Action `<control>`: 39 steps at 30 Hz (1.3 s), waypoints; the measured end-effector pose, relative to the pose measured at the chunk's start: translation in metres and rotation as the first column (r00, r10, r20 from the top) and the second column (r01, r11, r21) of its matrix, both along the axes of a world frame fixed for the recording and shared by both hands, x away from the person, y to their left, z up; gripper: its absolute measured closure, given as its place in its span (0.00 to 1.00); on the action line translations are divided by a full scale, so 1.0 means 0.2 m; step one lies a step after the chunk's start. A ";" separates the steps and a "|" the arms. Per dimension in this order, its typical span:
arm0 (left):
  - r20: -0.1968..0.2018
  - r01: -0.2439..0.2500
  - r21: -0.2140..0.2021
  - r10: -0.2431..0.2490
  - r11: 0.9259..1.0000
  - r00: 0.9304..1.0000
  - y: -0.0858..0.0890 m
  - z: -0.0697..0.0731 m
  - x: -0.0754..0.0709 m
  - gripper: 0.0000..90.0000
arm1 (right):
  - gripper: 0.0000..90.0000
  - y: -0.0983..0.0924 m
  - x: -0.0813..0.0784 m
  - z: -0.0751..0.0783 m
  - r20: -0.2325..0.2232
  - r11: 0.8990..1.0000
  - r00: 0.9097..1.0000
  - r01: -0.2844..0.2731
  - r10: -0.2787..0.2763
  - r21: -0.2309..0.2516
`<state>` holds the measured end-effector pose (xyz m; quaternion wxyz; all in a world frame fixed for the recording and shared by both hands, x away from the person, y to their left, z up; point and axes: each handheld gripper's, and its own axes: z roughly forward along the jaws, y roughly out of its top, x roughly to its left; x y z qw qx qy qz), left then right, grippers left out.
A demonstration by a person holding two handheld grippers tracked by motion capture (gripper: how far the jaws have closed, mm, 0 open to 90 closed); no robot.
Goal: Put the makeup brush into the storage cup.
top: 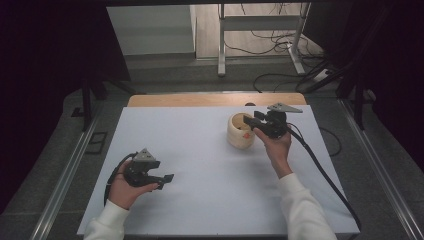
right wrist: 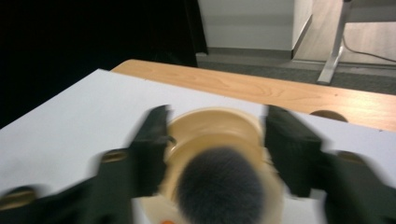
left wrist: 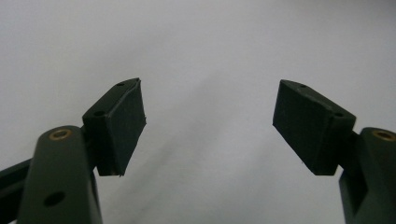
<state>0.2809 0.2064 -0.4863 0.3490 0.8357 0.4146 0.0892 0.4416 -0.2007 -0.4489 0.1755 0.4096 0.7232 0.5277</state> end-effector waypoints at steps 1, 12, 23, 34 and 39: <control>0.000 0.000 0.000 0.000 1.000 1.000 0.00 0.00 0.00 0.28 | 0.33 0.00 0.00 0.00 -0.002 1.000 1.000 0.008 -0.008 0.002; -0.018 0.002 -0.021 -0.003 1.000 1.000 0.00 0.00 0.01 0.30 | 0.11 -0.04 -0.01 0.06 0.023 1.000 1.000 0.014 -0.013 -0.022; -0.013 -0.033 -0.042 0.032 0.999 0.999 0.03 0.01 0.02 0.27 | 0.11 -0.04 -0.05 0.06 0.008 0.998 0.999 -0.048 0.048 -0.032; 0.002 -0.048 -0.048 0.049 0.998 0.999 0.06 0.01 0.00 0.27 | 0.11 -0.06 -0.13 0.07 0.008 0.998 0.999 -0.052 0.052 -0.046; -0.003 -0.049 -0.050 0.049 0.998 0.999 0.06 0.00 -0.01 0.27 | 0.11 -0.09 -0.19 0.08 0.007 0.995 0.999 -0.051 0.052 -0.084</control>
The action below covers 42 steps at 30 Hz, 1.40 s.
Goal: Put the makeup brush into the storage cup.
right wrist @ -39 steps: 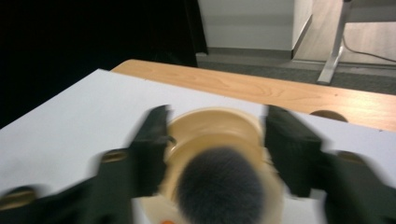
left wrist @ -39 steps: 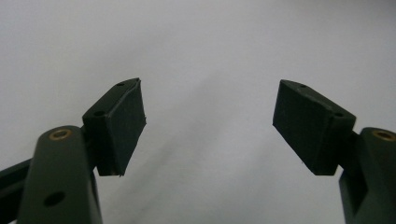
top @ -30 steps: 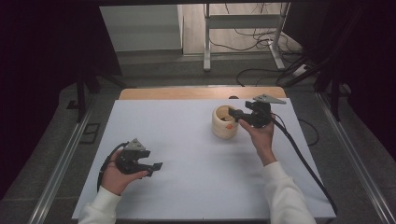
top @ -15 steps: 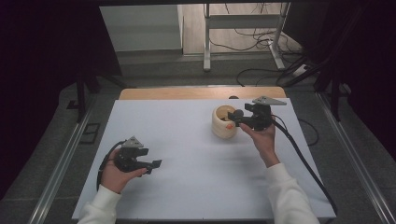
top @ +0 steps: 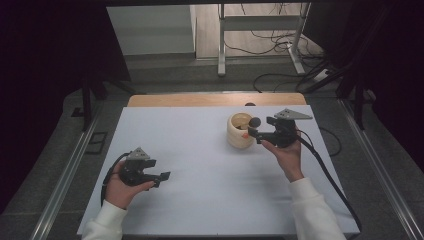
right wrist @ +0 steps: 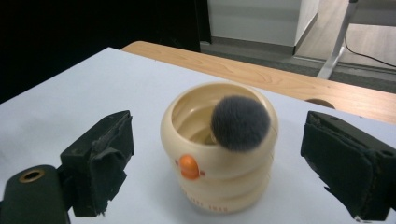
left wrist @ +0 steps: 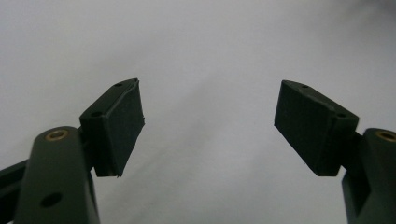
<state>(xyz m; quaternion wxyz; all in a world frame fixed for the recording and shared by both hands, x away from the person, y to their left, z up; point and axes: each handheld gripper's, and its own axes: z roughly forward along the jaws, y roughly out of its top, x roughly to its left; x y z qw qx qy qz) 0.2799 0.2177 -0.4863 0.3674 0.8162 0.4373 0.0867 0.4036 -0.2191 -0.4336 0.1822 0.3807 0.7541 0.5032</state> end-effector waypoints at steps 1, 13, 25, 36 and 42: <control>0.000 0.000 0.000 0.000 1.000 1.000 0.00 0.00 0.00 0.27 | 0.11 0.00 0.00 0.00 0.000 1.000 1.000 0.000 0.000 0.000; 0.003 0.006 0.006 -0.006 1.000 1.000 -0.01 -0.01 -0.02 0.27 | 0.12 -0.12 -0.19 -0.05 -0.015 0.998 1.000 -0.029 0.028 -0.064; 0.000 -0.007 0.004 0.007 1.000 1.000 0.03 -0.05 -0.02 0.27 | 0.13 -0.23 -0.26 -0.14 -0.059 0.994 0.997 -0.053 0.048 -0.097; 0.012 0.000 0.009 -0.001 1.000 1.000 0.01 -0.07 -0.02 0.26 | 0.14 -0.34 -0.39 -0.23 -0.120 0.988 0.991 -0.081 0.066 -0.128; 0.022 0.002 0.009 -0.002 1.000 1.000 0.01 -0.08 -0.04 0.26 | 0.15 -0.41 -0.43 -0.27 -0.141 0.988 0.989 -0.070 0.050 -0.140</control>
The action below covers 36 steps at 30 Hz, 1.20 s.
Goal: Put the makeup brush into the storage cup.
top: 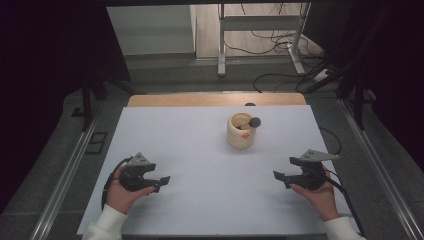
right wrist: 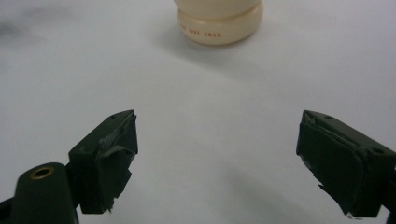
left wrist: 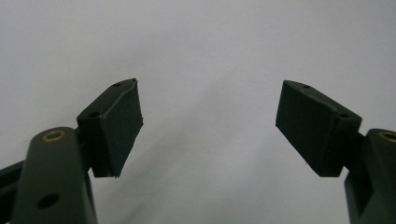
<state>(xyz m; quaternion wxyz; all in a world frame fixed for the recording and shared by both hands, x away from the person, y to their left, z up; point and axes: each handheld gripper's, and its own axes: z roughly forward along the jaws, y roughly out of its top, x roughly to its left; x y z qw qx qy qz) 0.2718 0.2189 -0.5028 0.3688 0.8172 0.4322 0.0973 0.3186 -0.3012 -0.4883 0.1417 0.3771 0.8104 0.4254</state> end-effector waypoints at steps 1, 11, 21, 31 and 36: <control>0.000 0.002 0.001 -0.002 1.000 1.000 0.00 0.00 0.00 0.26 | 0.15 -0.01 -0.01 -0.01 -0.003 1.000 1.000 0.003 -0.003 -0.002; -0.002 -0.011 -0.004 0.011 1.000 1.000 0.03 -0.04 -0.05 0.25 | 0.15 -0.07 -0.05 -0.08 -0.031 0.999 0.999 0.023 -0.024 -0.049; 0.010 -0.010 -0.004 0.010 1.000 1.000 0.03 -0.05 -0.06 0.25 | 0.16 -0.07 -0.04 -0.09 -0.025 0.998 0.999 0.024 -0.026 -0.050; 0.014 -0.007 -0.004 0.007 1.000 1.000 0.02 -0.04 -0.05 0.25 | 0.16 -0.07 -0.03 -0.08 -0.020 0.999 1.000 0.016 -0.017 -0.048; 0.019 -0.011 -0.008 0.011 1.000 1.000 0.02 -0.03 -0.05 0.25 | 0.16 -0.07 -0.03 -0.08 -0.019 0.999 1.000 0.008 -0.009 -0.045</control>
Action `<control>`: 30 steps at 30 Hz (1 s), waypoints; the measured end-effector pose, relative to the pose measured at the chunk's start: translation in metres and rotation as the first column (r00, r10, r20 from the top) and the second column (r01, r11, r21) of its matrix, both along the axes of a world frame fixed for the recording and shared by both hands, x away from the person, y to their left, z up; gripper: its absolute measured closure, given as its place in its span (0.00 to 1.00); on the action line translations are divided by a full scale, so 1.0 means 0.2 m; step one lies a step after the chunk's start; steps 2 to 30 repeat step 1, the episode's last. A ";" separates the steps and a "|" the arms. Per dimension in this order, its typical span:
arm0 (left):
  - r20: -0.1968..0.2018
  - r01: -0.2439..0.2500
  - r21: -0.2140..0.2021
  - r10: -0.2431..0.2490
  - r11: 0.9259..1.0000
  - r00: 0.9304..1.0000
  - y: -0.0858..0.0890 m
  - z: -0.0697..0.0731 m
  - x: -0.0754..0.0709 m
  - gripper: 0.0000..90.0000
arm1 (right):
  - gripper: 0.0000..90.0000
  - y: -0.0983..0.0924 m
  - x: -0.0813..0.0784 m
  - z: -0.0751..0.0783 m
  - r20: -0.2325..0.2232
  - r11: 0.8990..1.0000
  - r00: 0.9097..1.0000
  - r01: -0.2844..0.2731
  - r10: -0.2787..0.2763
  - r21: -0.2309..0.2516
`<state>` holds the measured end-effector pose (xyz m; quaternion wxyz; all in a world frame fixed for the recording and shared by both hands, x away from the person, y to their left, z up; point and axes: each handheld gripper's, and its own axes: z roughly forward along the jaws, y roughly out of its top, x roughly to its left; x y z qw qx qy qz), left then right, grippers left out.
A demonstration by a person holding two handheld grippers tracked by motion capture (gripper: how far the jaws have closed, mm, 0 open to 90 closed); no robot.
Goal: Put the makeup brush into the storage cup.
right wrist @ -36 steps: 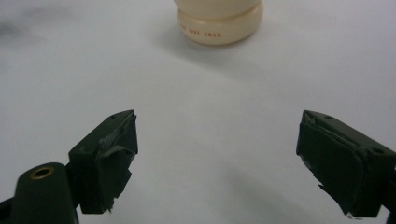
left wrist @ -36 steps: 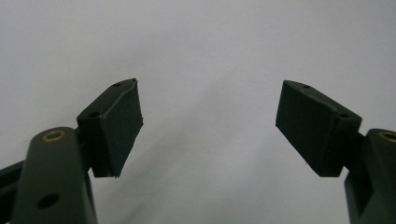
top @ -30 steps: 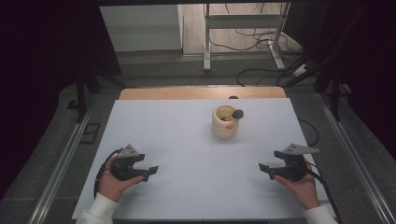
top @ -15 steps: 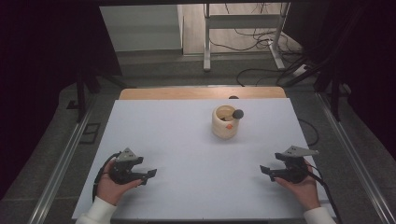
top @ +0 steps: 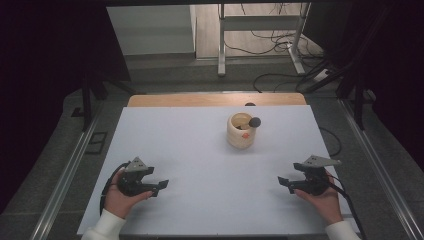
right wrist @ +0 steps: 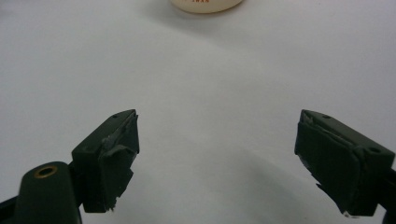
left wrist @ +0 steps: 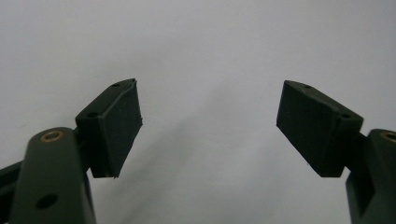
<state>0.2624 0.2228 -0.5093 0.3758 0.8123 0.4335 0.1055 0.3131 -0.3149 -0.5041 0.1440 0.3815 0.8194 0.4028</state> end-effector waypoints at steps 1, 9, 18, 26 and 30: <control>0.001 -0.003 -0.001 0.003 1.000 1.000 0.00 0.00 0.00 0.25 | 0.16 0.00 0.00 0.00 0.002 1.000 1.000 -0.001 0.001 0.000; 0.001 -0.003 -0.001 0.003 1.000 1.000 0.00 0.00 0.00 0.25 | 0.16 0.00 0.00 0.00 0.002 1.000 1.000 -0.001 0.001 0.000; 0.001 -0.003 -0.001 0.003 1.000 1.000 0.00 0.00 0.00 0.25 | 0.16 0.00 0.00 0.00 0.002 1.000 1.000 -0.001 0.001 0.000; 0.001 -0.003 -0.001 0.003 1.000 1.000 0.00 0.00 0.00 0.25 | 0.16 0.00 0.00 0.00 0.002 1.000 1.000 -0.001 0.001 0.000; 0.001 -0.003 -0.001 0.003 1.000 1.000 0.00 0.00 0.00 0.25 | 0.16 0.00 0.00 0.00 0.002 1.000 1.000 -0.001 0.001 0.000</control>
